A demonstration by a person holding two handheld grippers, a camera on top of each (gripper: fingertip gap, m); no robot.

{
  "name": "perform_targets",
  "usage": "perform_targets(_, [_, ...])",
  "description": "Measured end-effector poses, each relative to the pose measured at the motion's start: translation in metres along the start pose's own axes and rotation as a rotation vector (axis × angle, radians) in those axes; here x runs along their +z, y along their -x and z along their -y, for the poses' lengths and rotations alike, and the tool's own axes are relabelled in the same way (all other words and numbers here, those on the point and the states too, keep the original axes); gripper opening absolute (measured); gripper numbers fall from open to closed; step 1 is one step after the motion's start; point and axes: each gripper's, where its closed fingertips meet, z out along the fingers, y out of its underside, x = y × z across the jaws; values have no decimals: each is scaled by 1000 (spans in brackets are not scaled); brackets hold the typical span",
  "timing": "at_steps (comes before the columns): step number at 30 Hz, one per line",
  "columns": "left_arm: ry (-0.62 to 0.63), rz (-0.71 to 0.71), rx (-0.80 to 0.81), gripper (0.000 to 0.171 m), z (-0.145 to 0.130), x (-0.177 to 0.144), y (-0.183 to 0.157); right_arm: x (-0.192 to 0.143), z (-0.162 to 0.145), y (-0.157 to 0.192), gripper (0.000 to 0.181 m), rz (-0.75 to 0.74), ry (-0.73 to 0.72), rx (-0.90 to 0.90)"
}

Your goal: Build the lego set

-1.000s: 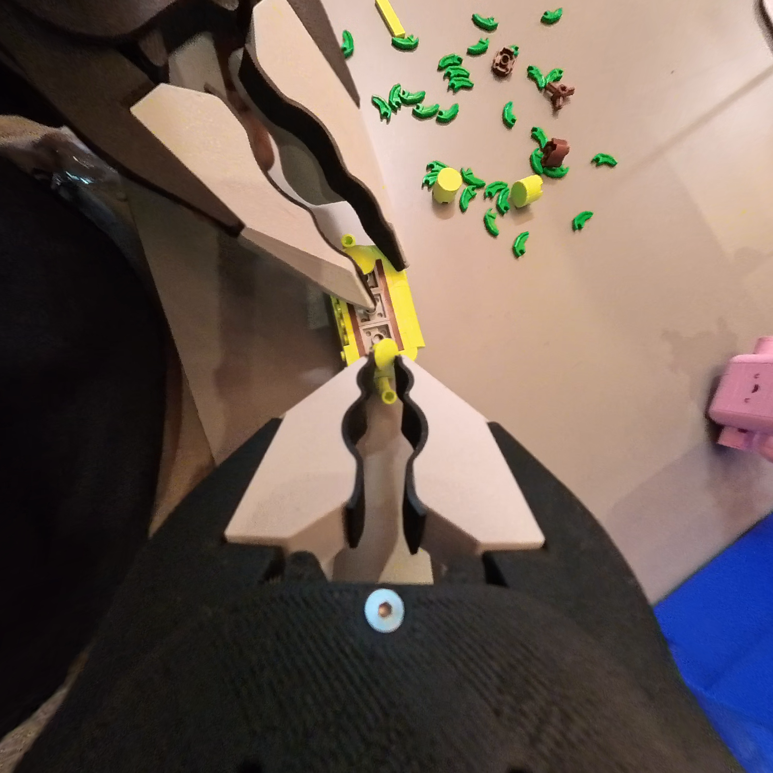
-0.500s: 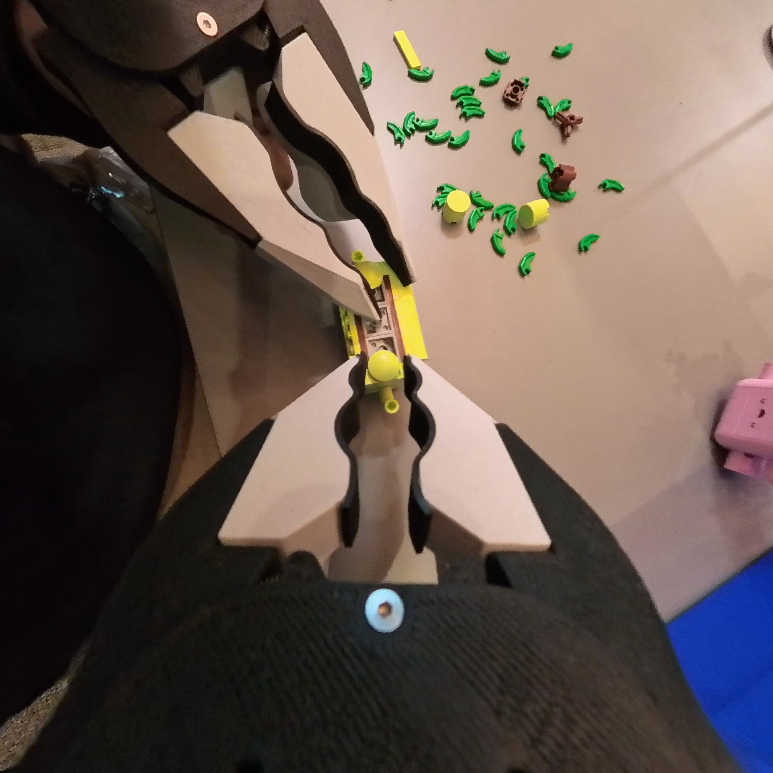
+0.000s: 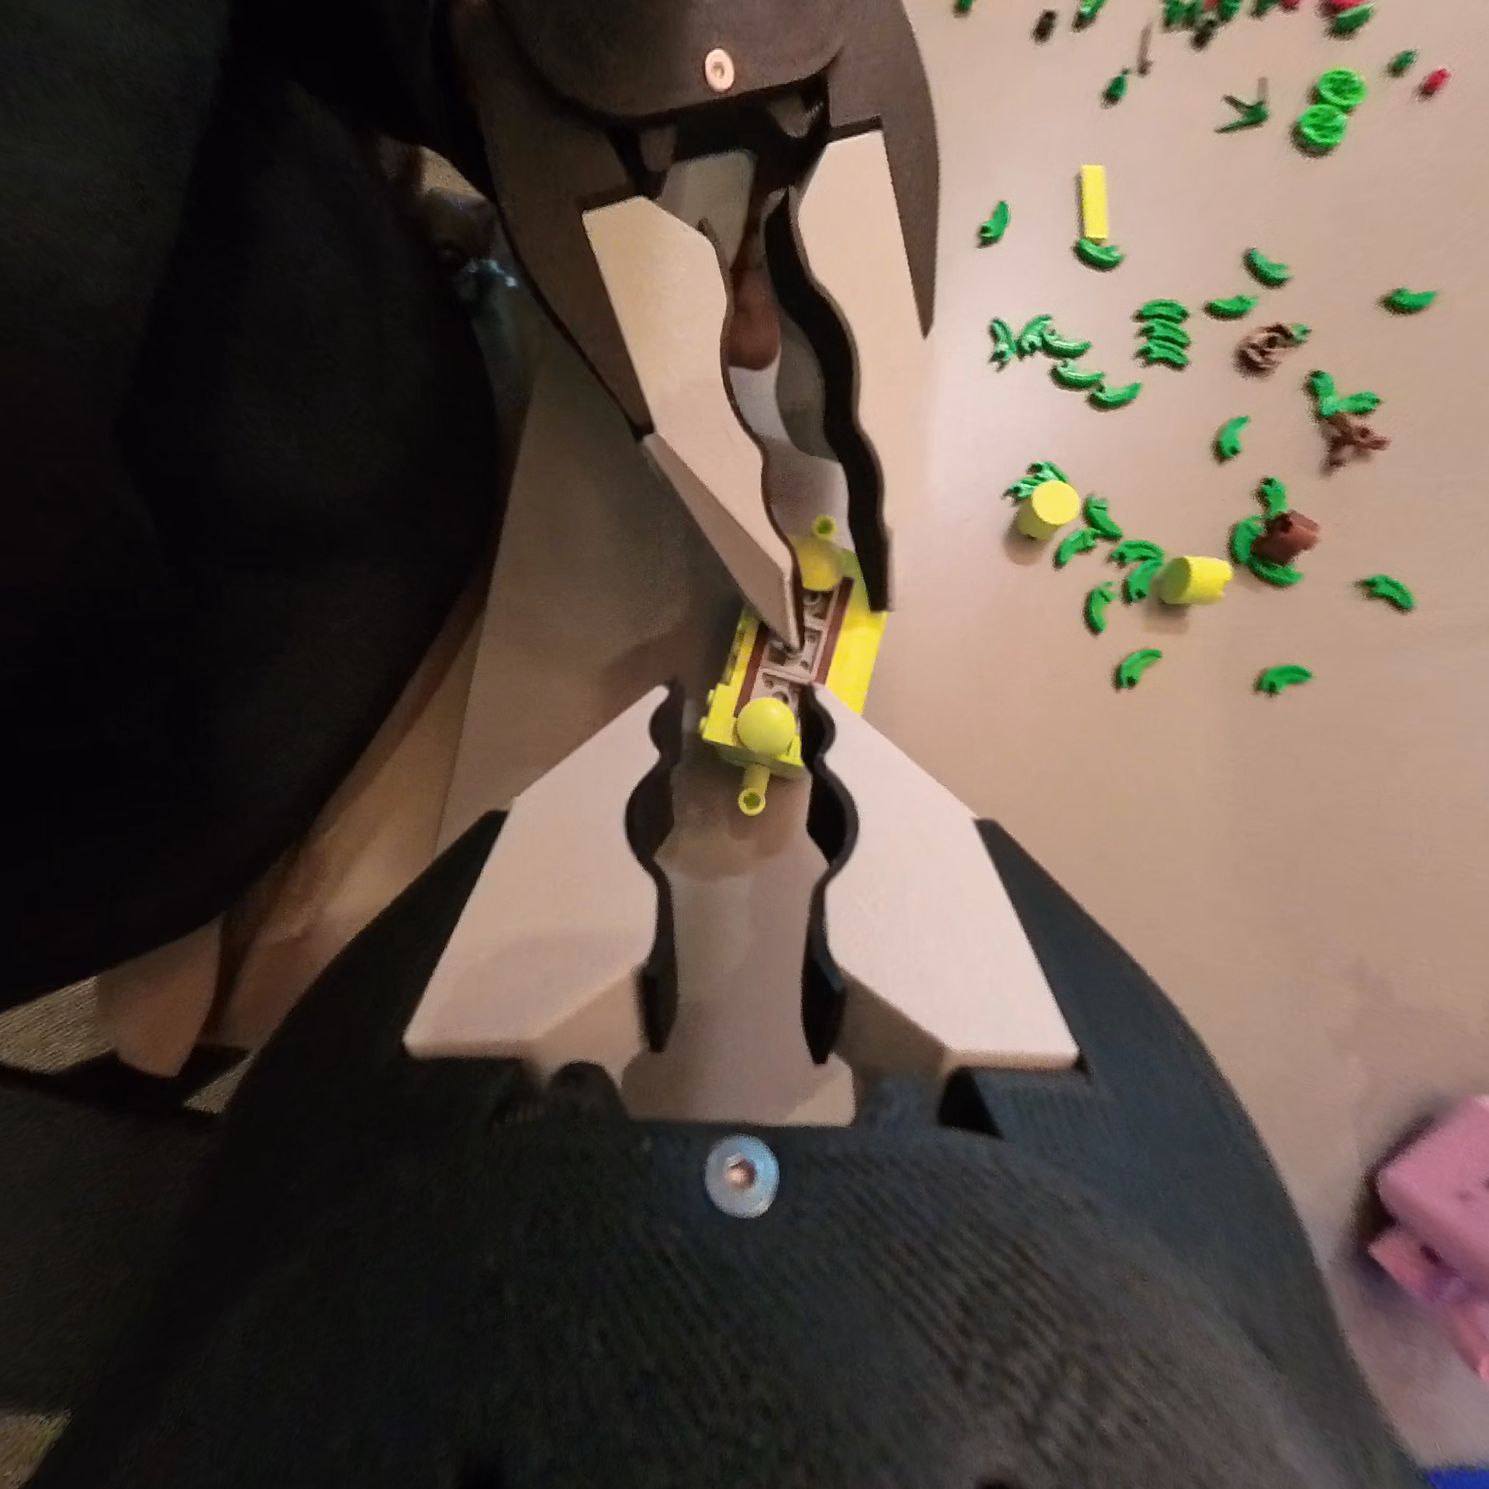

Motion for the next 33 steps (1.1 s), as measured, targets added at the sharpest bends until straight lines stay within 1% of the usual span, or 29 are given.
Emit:
perform_targets(4, [5, 38, 62, 22, 0, 1, -1, 2, -6, -1, 26, 68, 63, -50])
perform_targets(9, [5, 44, 63, 22, 0, 1, -1, 4, -10, 0, 22, 116, 110, -86])
perform_targets(13, [6, 48, 65, 22, -1, 0, 0, 4, -10, -3, 19, 116, 124, -103])
perform_targets(16, [6, 50, 69, 22, -1, 0, 0, 6, -9, -4, 23, 122, 121, -84])
perform_targets(19, [6, 51, 72, 22, -1, 0, -1, 8, -10, -2, 23, 140, 135, -84])
perform_targets(28, [6, 51, 73, 22, -1, 0, 0, 9, -12, -4, 14, 132, 141, -92])
perform_targets(33, [7, 51, 72, 22, -1, 0, 0, 9, -12, -3, 14, 126, 147, -96])
